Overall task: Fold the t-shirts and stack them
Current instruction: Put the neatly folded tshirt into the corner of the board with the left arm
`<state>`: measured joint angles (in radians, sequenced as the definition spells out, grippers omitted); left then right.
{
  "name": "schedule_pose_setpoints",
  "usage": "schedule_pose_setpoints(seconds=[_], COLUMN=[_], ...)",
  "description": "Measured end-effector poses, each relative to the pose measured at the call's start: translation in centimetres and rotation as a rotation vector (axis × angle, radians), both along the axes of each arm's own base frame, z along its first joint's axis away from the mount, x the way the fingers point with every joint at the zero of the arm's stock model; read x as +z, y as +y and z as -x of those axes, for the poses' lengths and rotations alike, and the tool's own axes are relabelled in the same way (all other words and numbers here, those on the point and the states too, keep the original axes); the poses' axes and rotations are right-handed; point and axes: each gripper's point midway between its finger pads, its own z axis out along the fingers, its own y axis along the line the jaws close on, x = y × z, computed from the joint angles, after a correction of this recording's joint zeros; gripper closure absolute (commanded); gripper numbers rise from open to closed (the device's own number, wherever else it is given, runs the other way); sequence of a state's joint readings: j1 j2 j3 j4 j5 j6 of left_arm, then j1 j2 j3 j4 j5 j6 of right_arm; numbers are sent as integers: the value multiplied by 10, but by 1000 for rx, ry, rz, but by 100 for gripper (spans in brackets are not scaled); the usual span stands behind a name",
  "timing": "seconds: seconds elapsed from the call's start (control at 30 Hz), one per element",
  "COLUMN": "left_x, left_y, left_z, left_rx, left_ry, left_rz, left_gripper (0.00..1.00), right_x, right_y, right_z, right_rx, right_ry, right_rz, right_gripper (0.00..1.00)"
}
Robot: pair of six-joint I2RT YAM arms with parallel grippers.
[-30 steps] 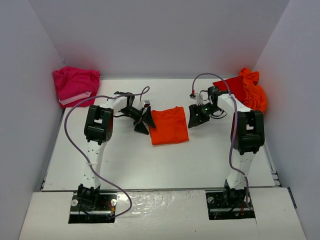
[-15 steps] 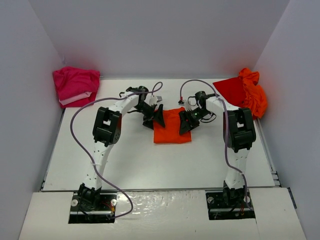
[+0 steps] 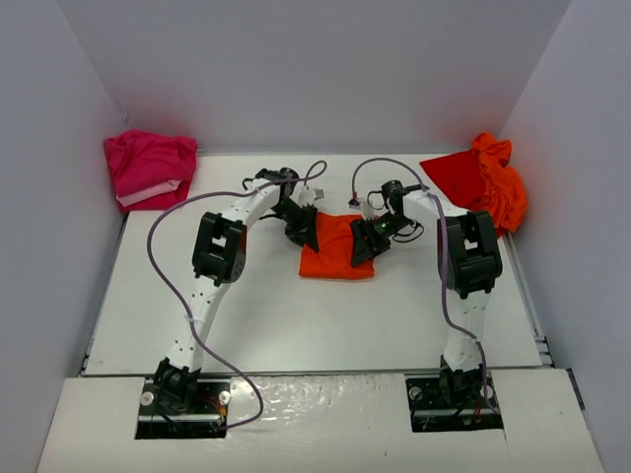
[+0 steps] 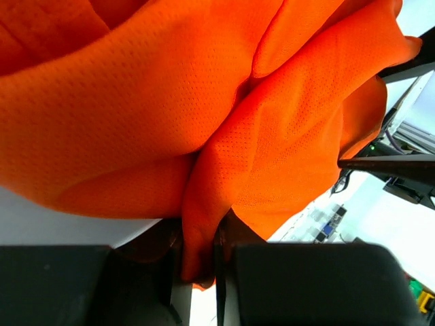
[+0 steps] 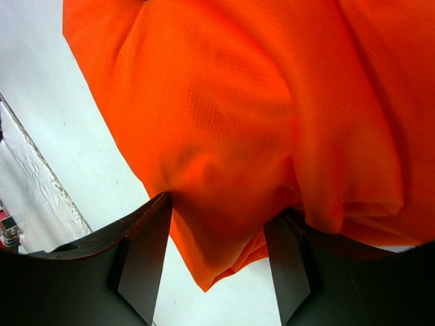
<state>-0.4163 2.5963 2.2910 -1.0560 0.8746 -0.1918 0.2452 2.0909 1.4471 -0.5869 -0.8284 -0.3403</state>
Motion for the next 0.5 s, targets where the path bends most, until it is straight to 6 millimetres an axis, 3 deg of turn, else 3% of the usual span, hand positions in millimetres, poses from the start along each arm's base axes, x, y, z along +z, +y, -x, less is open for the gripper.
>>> schedule_pose_setpoints(seconds=[0.2, 0.3, 0.4, 0.5], left_x=[-1, -1, 0, 3], left_y=[0, 11, 41, 85], left_z=[0, -7, -18, -36], left_rx=[-34, -64, -113, -170], left_ry=[-56, -179, -352, -507], left_rz=[-53, -182, -373, -601], left_gripper=[100, 100, 100, 100], right_x=[0, 0, 5, 19], right_y=[5, 5, 1, -7], right_z=[4, 4, 3, -3], right_rx=[21, 34, 34, 24], right_ry=[-1, -8, -22, -69], right_rz=[1, 0, -1, -2], right_gripper=[47, 47, 47, 47])
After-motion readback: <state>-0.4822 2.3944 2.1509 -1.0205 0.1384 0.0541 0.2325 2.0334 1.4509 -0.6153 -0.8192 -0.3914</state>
